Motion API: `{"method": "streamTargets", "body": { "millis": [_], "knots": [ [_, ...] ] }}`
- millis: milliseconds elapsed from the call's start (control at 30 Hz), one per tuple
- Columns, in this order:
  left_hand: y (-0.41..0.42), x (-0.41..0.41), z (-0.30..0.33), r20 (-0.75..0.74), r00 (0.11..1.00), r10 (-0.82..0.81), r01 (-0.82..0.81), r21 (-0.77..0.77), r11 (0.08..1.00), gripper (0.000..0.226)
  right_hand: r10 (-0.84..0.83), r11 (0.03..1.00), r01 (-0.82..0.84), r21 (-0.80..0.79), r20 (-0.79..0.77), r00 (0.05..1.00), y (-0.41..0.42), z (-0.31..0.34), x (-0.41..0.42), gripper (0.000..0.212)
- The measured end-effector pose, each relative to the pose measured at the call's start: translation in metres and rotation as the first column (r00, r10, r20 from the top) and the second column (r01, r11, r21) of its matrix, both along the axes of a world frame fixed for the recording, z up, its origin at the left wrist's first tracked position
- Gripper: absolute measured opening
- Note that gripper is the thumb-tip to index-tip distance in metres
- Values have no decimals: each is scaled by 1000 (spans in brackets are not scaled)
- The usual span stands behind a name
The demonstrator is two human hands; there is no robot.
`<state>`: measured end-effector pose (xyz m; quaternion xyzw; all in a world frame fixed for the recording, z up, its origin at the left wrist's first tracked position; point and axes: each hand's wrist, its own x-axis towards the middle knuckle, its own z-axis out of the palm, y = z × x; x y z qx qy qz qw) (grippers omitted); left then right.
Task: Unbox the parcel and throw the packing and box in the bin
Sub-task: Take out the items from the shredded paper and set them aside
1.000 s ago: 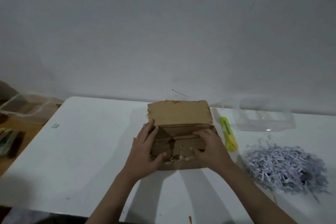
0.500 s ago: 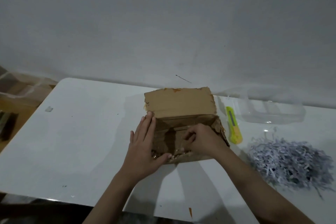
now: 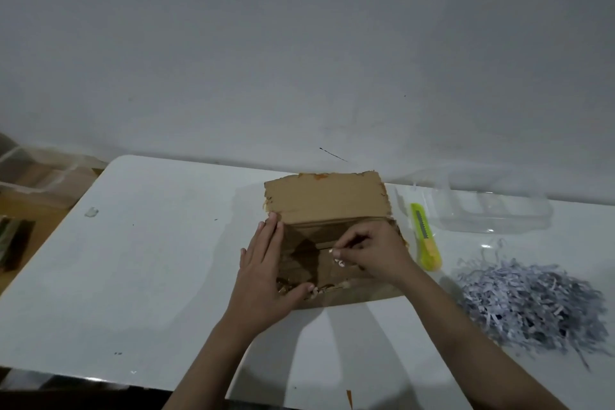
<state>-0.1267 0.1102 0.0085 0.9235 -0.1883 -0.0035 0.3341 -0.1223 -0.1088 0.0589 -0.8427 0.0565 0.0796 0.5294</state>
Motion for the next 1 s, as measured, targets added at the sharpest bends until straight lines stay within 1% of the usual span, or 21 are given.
{"method": "streamTargets", "body": {
  "millis": [67,100,167,233,300,333,400,500,533,600,667,733,767,833,900,1000],
  "knots": [
    [-1,0,1,-1,1000,17,-17,13,1000,104,-150,985,143,100,76,986,-14,11,-10,16],
    [-3,-2,1,-5,999,31,-31,22,999,104,-229,969,217,119,104,968,-24,15,-16,16],
    [-9,-6,1,-15,997,71,-70,45,997,105,-371,929,363,80,171,913,-47,20,-29,17],
    [-18,-12,2,-15,993,116,-115,76,990,106,-486,857,514,-48,258,835,-72,18,-41,17],
    [-27,-19,3,-16,988,155,-152,105,983,106,-521,748,604,-274,322,791,-95,11,-53,13],
    [-30,-22,3,-13,985,169,-166,120,979,106,-516,682,618,-391,341,785,-105,7,-59,10],
    [-35,-26,3,0,980,197,-195,142,970,104,-523,585,612,-532,330,786,-119,0,-70,7],
    [-37,-27,4,30,975,220,-222,178,959,101,-542,532,586,-611,285,790,-122,-6,-80,17],
    [-37,-26,4,42,974,221,-225,193,955,100,-543,536,593,-602,292,787,-118,-7,-80,21],
    [-37,-25,4,53,975,216,-223,217,950,99,-519,587,624,-515,351,779,-101,-6,-78,23],
    [-37,-25,5,56,976,212,-219,224,950,99,-474,686,632,-360,438,764,-74,-4,-74,23],
    [-36,-24,6,70,975,211,-222,236,946,97,-433,788,579,-211,478,764,-43,-3,-70,27],
    [-36,-24,6,79,975,209,-223,246,943,97,-415,823,545,-164,482,772,-29,-3,-68,29],
    [-35,-22,7,89,975,205,-222,260,940,96,-388,867,485,-118,451,804,-9,-9,-63,29],
    [-35,-22,9,94,973,210,-228,257,939,97,-363,893,433,-121,373,854,1,-19,-59,25],
    [-33,-25,16,97,968,233,-248,212,945,93,-385,884,440,-159,287,877,1,-31,-54,24]
  ]
}}
